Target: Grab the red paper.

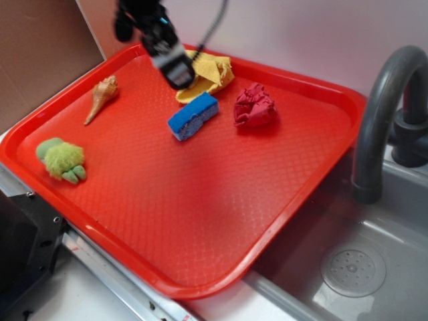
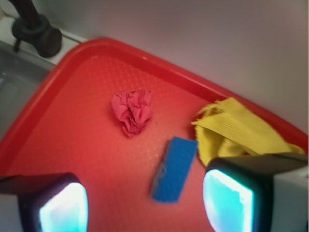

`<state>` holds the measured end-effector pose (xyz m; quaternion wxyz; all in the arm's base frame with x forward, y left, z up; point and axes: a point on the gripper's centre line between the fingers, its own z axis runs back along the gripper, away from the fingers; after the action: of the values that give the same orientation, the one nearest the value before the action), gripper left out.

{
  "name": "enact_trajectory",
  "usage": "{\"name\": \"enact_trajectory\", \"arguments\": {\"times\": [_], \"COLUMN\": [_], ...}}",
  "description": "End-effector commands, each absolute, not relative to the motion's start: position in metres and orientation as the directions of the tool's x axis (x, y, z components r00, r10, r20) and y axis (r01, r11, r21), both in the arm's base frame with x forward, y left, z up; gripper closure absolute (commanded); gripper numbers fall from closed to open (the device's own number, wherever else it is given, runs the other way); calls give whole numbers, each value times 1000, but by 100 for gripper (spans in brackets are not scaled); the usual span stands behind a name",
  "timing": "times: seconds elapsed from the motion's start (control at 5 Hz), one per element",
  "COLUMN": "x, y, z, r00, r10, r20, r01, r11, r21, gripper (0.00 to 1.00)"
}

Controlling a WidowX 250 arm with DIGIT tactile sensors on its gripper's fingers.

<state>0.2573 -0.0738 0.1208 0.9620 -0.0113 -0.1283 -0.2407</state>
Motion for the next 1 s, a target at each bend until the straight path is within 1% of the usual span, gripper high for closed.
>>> {"name": "enact_trajectory", "arguments": {"times": [0.0,0.2,0.4,0.6,0.8], "x": [305,317,322,320,320], "y": [-86,-89,-96,-97,-96], "z": [98,82,63,45,29], "r00": [803,796,772,765,783], "r10": [-520,-542,-560,-561,-556], "r20": [291,270,300,318,279], "r01": [537,560,606,628,612], "r11": [843,828,791,760,768], "r21": [24,13,-84,-170,-187], "gripper": [0,0,0,0,0]}}
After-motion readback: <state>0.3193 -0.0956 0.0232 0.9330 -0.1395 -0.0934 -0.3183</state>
